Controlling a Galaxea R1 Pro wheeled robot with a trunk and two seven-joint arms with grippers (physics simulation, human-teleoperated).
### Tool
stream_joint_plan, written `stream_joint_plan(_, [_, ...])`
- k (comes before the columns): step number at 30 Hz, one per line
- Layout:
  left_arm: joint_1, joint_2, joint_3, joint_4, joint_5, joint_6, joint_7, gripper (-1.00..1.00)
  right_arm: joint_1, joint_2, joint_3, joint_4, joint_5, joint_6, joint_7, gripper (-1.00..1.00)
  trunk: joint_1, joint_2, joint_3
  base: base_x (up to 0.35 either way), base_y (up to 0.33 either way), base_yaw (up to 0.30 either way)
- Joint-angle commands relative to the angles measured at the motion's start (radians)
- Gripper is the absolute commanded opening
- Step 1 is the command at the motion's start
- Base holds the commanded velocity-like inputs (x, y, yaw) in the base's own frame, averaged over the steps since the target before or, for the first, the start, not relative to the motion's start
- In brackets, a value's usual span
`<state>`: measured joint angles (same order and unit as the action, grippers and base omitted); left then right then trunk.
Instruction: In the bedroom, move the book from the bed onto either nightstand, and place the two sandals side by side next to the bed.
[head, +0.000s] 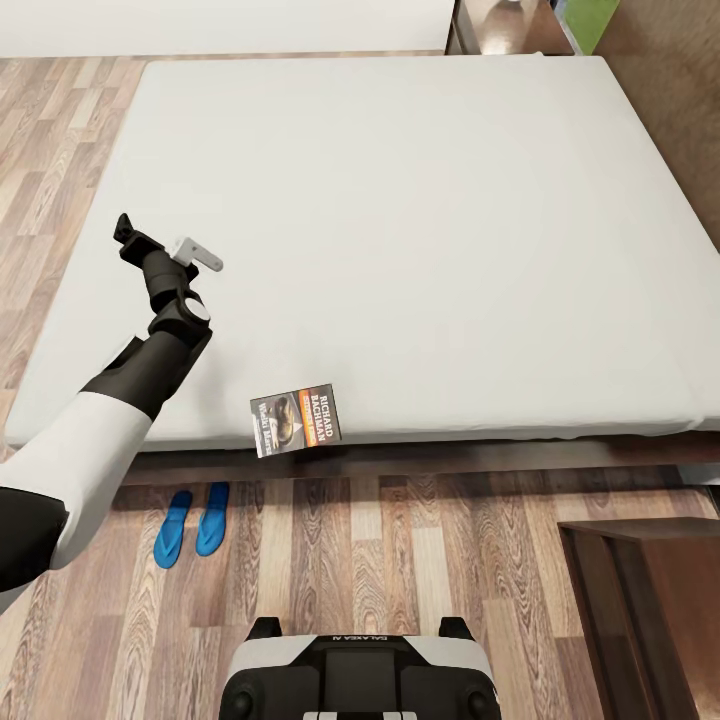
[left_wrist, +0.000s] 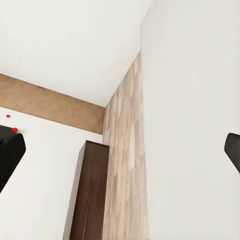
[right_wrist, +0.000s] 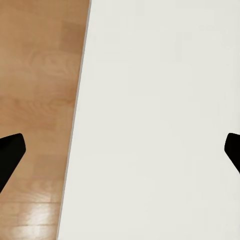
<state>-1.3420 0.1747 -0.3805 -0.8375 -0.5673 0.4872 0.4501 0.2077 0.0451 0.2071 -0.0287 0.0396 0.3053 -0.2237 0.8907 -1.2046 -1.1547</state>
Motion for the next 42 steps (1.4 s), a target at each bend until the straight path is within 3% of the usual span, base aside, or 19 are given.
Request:
stream_joint_plan(1, [-0.001, 0.001, -0.005, 0.0, -0.005, 0.008, 0.002, 1.0, 0.001, 0.0, 0.005, -0.003, 0.004, 0.009, -0.002, 1.0, 0.0, 0.0, 0.0, 0.0, 0.0, 0.0])
stream_joint_plan(13, [-0.001, 0.001, -0.005, 0.0, -0.005, 0.008, 0.003, 1.0, 0.001, 0.0, 0.005, -0.003, 0.004, 0.008, -0.002, 1.0, 0.0, 0.0, 0.0, 0.0, 0.0, 0.0])
stream_joint_plan(20, [0.039, -0.007, -0.029, -0.003, -0.042, 0.012, -0.004, 1.0, 0.001, 0.004, 0.0, -0.013, 0.003, -0.028, -0.003, 1.0, 0.0, 0.0, 0.0, 0.0, 0.0, 0.0])
stream_joint_plan(26, [0.073, 0.004, -0.03, -0.003, -0.073, 0.018, -0.038, 1.0, 0.001, 0.002, -0.001, -0.014, 0.003, -0.061, -0.003, 1.0, 0.0, 0.0, 0.0, 0.0, 0.0, 0.0])
stream_joint_plan(27, [0.113, 0.01, -0.03, -0.003, -0.139, 0.019, -0.085, 1.0, 0.001, 0.002, -0.001, -0.014, 0.003, -0.075, -0.003, 1.0, 0.0, 0.0, 0.0, 0.0, 0.0, 0.0])
stream_joint_plan(30, [0.105, 0.027, -0.03, -0.003, -0.148, 0.019, -0.094, 1.0, 0.001, 0.001, -0.001, -0.014, 0.003, -0.077, -0.003, 1.0, 0.0, 0.0, 0.0, 0.0, 0.0, 0.0])
stream_joint_plan(34, [0.084, 0.076, -0.029, -0.003, -0.161, 0.02, -0.107, 1.0, 0.001, 0.0, -0.001, -0.014, 0.003, -0.079, -0.003, 1.0, 0.0, 0.0, 0.0, 0.0, 0.0, 0.0])
stream_joint_plan(38, [0.036, 0.13, -0.029, 0.01, -0.166, 0.018, -0.115, 1.0, 0.0, 0.0, -0.002, -0.015, 0.004, -0.079, -0.003, 1.0, 0.0, 0.0, 0.0, 0.0, 0.0, 0.0])
stream_joint_plan(39, [0.036, 0.13, -0.029, 0.01, -0.166, 0.018, -0.115, 1.0, 0.0, 0.0, -0.002, -0.015, 0.004, -0.079, -0.003, 1.0, 0.0, 0.0, 0.0, 0.0, 0.0, 0.0])
stream_joint_plan(42, [-0.029, 0.174, -0.029, 0.066, -0.167, 0.007, -0.12, 1.0, 0.0, -0.001, -0.002, -0.015, 0.004, -0.08, -0.003, 1.0, 0.0, 0.0, 0.0, 0.0, 0.0, 0.0])
